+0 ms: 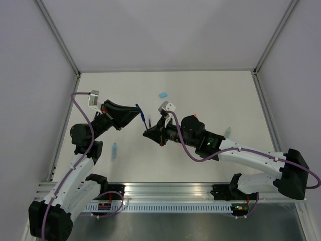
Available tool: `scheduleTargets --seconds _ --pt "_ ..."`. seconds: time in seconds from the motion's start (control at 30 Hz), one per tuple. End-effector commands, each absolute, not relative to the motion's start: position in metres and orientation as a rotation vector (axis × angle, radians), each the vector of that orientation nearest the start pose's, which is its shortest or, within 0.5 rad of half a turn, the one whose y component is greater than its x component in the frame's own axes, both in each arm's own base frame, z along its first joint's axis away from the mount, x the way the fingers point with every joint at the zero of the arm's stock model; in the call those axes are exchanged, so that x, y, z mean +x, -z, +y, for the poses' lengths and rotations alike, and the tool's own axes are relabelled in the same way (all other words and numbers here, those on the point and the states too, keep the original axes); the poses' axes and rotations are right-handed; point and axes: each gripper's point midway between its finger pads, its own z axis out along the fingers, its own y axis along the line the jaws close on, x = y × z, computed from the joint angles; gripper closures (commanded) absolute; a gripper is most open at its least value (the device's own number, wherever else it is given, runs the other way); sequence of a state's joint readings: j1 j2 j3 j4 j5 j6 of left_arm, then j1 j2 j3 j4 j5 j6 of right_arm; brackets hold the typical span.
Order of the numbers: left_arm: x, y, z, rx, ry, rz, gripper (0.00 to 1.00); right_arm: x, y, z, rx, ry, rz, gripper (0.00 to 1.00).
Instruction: Insert the pens into the pen caps
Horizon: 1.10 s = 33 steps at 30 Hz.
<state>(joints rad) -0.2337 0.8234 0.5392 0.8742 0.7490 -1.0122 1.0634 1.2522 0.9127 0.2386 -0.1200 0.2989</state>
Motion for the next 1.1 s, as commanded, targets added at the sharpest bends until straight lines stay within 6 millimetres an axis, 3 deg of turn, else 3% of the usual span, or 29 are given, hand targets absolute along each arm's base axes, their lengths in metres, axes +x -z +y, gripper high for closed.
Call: scheduleTargets --seconds 0.0,0.17,0.37,0.47,0.57,0.6,0.73,0.9,1.07 --pt "0.205 -0.376 -0.201 0.368 1.406 1.218 0.98 0.186 -0.299 0.393 -0.719 -1.102 1.571 1.0" --pt "0.206 -0.354 -0.201 0.384 1.355 1.278 0.98 0.186 -0.303 0.389 -0.713 -1.091 1.558 1.0" --pt "0.195 -0.345 -0.207 0.472 1.373 1.322 0.96 0.186 -0.305 0.389 -0.748 -1.063 1.575 1.0" --pt "0.193 -0.342 -0.207 0.481 1.367 1.353 0.84 0.186 -0.308 0.387 -0.768 -1.039 1.578 1.0" --pt "0.187 -0.347 -0.206 0.491 1.363 1.34 0.65 0.18 -0.309 0.388 -0.816 -1.057 1.581 1.0" --pt "0.183 -0.351 -0.205 0.496 1.361 1.326 0.56 0.174 -0.309 0.39 -0.847 -1.084 1.574 1.0" --pt "0.177 -0.366 -0.204 0.495 1.378 1.299 0.4 0.16 -0.299 0.391 -0.895 -1.135 1.58 1.0" --pt "0.171 -0.383 -0.203 0.524 1.38 1.242 0.31 0.144 -0.294 0.39 -0.925 -1.199 1.572 1.0" --pt "0.173 -0.387 -0.202 0.535 1.34 1.212 0.29 0.131 -0.294 0.388 -0.952 -1.238 1.559 1.0"
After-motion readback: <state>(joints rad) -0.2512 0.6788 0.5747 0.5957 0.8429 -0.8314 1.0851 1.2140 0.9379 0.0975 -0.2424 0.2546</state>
